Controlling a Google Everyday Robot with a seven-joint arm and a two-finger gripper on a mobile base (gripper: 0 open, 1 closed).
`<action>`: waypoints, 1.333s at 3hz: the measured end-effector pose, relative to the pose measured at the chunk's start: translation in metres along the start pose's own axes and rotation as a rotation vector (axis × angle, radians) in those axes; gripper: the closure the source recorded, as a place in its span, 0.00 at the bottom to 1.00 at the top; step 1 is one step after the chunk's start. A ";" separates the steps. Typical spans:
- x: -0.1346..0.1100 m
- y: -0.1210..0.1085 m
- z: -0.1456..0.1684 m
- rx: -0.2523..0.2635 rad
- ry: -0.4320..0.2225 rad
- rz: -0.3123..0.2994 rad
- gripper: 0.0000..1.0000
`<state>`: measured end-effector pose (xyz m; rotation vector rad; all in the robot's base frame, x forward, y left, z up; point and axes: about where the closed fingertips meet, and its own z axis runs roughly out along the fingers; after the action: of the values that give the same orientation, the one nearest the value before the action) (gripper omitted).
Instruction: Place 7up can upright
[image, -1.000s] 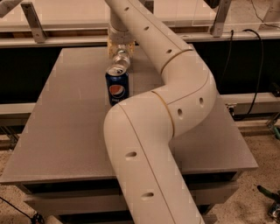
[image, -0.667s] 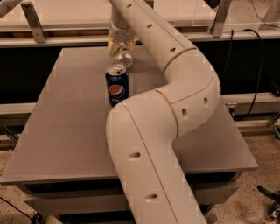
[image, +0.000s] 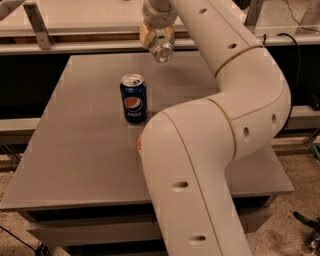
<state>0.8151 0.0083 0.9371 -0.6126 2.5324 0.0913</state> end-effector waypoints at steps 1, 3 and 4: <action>0.003 -0.032 -0.043 0.026 -0.058 -0.023 1.00; 0.010 -0.058 -0.070 0.034 -0.106 -0.004 1.00; 0.015 -0.049 -0.086 -0.063 -0.148 -0.001 1.00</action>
Offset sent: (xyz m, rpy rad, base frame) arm -0.0341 -0.1098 0.0883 0.0488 -0.1725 -0.0401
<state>0.7837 -0.0571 1.0057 -0.6085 2.3941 0.2086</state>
